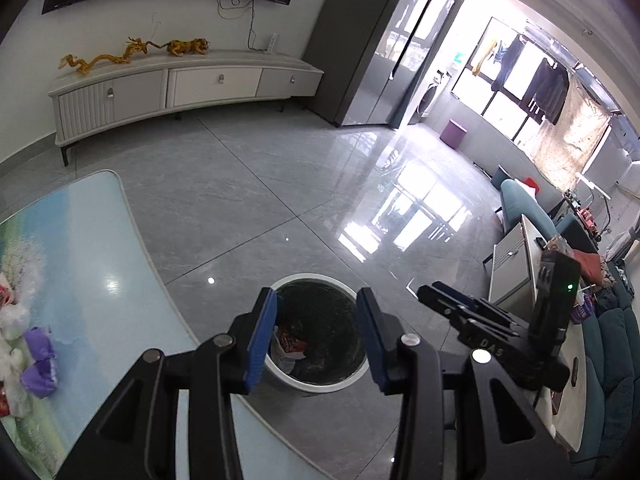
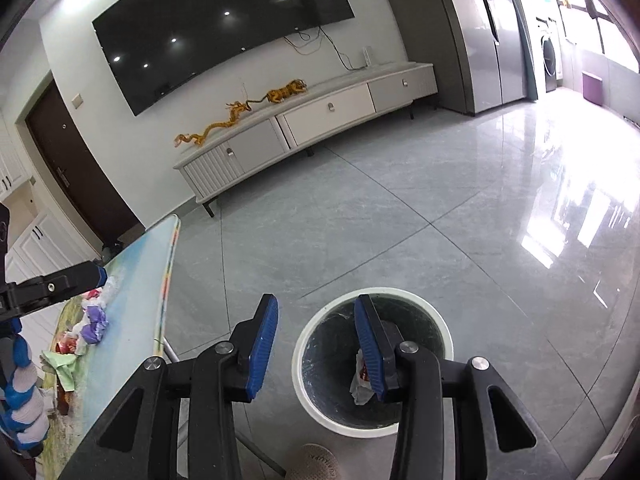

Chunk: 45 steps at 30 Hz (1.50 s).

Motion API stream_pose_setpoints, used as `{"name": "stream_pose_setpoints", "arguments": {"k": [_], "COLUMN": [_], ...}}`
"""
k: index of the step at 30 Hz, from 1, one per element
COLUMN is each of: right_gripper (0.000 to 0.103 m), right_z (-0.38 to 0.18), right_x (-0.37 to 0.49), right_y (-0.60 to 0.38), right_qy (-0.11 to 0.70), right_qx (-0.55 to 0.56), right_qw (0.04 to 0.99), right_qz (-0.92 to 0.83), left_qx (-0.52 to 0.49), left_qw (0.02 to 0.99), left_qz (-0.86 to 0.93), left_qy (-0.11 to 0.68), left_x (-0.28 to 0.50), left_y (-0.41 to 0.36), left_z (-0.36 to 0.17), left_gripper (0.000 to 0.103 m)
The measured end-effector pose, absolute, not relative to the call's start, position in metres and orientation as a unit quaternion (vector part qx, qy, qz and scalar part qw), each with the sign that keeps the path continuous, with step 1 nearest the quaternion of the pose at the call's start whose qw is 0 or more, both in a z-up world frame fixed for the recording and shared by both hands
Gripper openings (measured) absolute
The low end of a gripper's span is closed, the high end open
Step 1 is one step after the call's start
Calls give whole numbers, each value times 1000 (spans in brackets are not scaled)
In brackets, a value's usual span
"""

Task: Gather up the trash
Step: 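Return both open tools from the bin to the table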

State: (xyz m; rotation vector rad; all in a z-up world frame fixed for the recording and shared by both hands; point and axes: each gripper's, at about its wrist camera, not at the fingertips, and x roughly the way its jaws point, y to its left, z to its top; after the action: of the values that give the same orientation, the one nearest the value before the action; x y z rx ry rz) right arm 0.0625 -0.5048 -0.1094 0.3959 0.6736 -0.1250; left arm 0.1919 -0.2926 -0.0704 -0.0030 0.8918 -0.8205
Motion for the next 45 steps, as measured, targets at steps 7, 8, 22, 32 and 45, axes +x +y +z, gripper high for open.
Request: {"name": "stream_pose_setpoints", "arguments": {"k": [7,8,22,32,45], "right_gripper": [40,40,40,40,41], "right_z": [-51,-46,9,22,-16], "right_x": [34,30,2,9,83], "right_y": [-463,-457,-374,-324,-269], "right_qy": [282,276,244,243,298], "right_qx": [162,161,119,89,86], "right_qw": [945,947,962,964,942], "right_qz": [-38,-33,16,56,128], "left_qx": [-12,-15,-54,-77,-82], "left_qw": [856,860,905,926,914], "left_qz": [-346,-341,-264,-186,-162], "left_qy": [383,378,328,319,362], "left_x": [164,159,106,104,153], "left_y": [-220,-209,-54,49,86], "left_z": [-37,-34,-14,-18,-37], "left_gripper": [40,40,40,40,40]}}
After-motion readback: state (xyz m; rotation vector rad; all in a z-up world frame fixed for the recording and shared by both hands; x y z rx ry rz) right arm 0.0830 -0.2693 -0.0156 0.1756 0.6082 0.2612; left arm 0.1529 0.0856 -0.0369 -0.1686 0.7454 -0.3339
